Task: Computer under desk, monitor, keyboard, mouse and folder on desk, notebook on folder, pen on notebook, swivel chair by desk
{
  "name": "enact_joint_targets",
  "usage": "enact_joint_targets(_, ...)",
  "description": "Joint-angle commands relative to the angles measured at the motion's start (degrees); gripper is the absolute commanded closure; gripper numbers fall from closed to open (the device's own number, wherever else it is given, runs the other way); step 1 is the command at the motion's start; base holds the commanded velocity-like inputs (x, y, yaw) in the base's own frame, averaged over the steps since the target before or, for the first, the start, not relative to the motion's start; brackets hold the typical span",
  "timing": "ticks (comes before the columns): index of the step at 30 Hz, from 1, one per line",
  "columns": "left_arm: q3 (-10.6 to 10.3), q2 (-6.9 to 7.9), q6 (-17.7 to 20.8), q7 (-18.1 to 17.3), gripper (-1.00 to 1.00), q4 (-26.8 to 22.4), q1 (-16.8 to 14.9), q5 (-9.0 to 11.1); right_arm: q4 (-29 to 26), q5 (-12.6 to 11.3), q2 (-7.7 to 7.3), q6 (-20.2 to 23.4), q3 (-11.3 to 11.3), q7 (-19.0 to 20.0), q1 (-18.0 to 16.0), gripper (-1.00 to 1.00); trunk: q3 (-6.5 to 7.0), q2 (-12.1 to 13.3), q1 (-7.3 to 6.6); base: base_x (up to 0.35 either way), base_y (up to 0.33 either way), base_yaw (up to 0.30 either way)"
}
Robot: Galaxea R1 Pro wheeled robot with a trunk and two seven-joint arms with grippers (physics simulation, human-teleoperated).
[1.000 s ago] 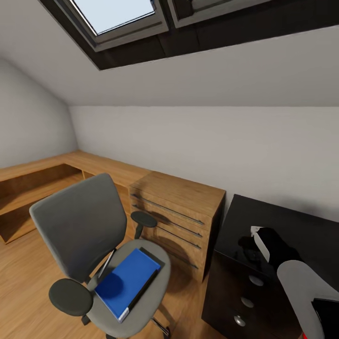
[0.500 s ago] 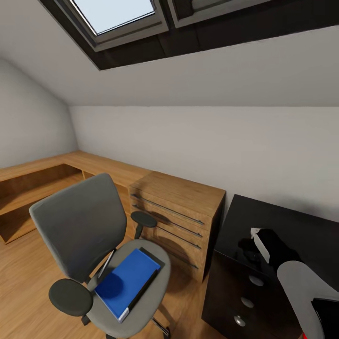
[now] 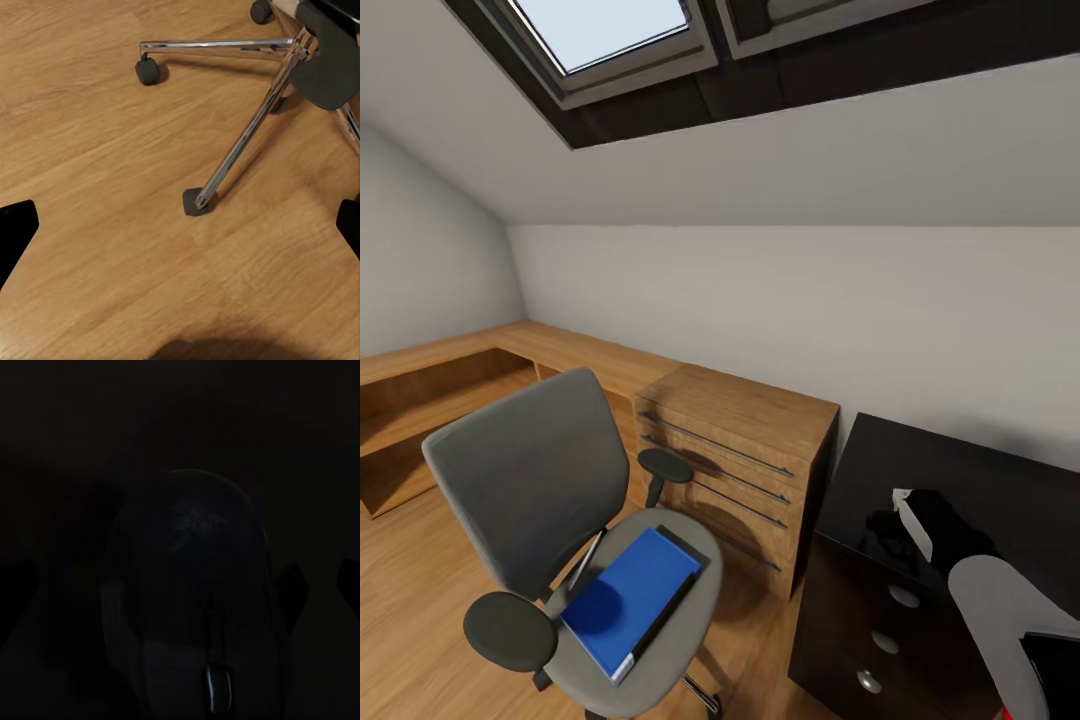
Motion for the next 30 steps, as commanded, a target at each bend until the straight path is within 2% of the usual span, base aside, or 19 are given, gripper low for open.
enact_joint_targets(1, 0.10, 0.00, -0.14, -0.23, -1.00, 0.04, -0.04, 0.21, 0.02, -0.39, 0.02, 0.24, -0.11, -0.33, -0.02, -1.00, -0.06, -0.03, 0.00, 0.000, 0.000, 0.000)
enact_joint_targets(25, 0.10, 0.00, -0.24, -0.23, -1.00, 0.04, -0.01, 0.21, 0.48, -0.41, 0.02, 0.24, -0.11, -0.25, -0.02, -1.00, -0.06, -0.03, 0.00, 0.000, 0.000, 0.000)
enact_joint_targets(26, 0.10, 0.00, -0.24, -0.23, -1.00, 0.04, -0.02, 0.21, 0.48, -0.39, 0.02, 0.24, -0.11, -0.25, -0.02, 1.00, -0.06, -0.03, 0.00, 0.000, 0.000, 0.000)
enact_joint_targets(30, 0.10, 0.00, -0.23, -0.23, -1.00, 0.04, -0.03, 0.21, 0.48, -0.37, 0.02, 0.24, -0.11, -0.27, -0.02, 1.00, -0.06, -0.03, 0.00, 0.000, 0.000, 0.000)
